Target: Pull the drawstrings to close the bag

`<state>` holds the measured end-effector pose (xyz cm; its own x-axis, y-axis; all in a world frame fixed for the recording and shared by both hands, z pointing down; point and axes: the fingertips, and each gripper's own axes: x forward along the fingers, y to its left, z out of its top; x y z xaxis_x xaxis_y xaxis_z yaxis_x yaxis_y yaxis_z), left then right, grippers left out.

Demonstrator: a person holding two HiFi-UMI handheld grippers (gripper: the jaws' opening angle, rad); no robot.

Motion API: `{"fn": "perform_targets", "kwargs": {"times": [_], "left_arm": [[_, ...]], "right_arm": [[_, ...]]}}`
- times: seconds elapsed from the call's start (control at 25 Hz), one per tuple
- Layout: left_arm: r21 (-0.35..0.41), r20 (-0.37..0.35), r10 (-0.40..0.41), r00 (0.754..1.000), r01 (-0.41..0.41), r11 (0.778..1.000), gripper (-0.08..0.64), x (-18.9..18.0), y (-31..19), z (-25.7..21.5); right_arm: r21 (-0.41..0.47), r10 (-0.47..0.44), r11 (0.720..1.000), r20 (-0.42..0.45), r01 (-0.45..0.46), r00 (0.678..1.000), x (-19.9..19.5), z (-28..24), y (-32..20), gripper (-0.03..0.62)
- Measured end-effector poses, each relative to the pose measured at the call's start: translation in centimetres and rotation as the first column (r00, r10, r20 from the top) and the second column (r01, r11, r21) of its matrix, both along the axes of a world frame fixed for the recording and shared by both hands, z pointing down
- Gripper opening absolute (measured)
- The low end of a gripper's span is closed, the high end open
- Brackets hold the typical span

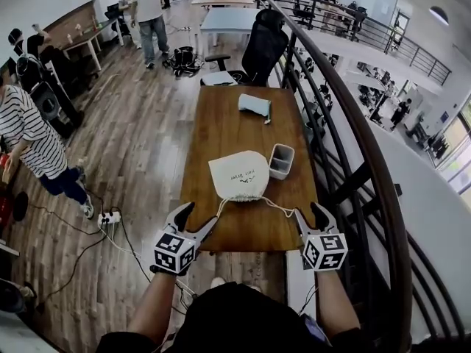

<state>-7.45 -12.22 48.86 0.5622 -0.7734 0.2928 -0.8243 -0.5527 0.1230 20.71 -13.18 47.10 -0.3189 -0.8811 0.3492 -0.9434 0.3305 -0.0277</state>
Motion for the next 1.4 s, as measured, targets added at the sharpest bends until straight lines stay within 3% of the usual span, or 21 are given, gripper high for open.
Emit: {"fn": "perform_targets", "kwargs": {"times": [0.08,0.32,0.48,0.6,0.92,1.4], "left_arm": [[0.027,-0.008,-0.017,1.000,0.017,0.999,0.303,0.5,0.0,-1.2],[0.115,-0.075,-0.093,0.993,0.101,0.988,0.137,0.1,0.9,-4.3],[0.167,-0.109,-0.130,0.986,0.147,0.975,0.057,-0.7,1.7,-6.2],[0.178,-0.107,-0.124,0.986,0.142,0.974,0.049,-0.5,1.8,-6.6],[0.173,-0.129,-0.129,0.983,0.150,0.973,0.037,0.1,1.7,-7.1],[0.199,-0.150,-0.114,0.982,0.143,0.969,0.031,0.6,0.3,-7.5]], "right_arm": [[0.021,-0.022,1.000,0.010,0.022,1.000,0.1,-1.1,0.3,0.196],[0.080,-0.090,0.993,0.067,0.084,0.994,-0.3,-3.4,2.0,0.146],[0.175,-0.065,0.984,0.098,0.047,0.993,0.1,-5.2,2.1,-0.005],[0.239,-0.071,0.970,0.118,0.042,0.990,0.1,-6.5,2.3,-0.008],[0.303,-0.075,0.953,0.134,0.031,0.988,0.3,-8.3,2.7,-0.009],[0.296,-0.075,0.955,0.130,0.034,0.989,1.0,-7.8,2.1,-0.009]]}}
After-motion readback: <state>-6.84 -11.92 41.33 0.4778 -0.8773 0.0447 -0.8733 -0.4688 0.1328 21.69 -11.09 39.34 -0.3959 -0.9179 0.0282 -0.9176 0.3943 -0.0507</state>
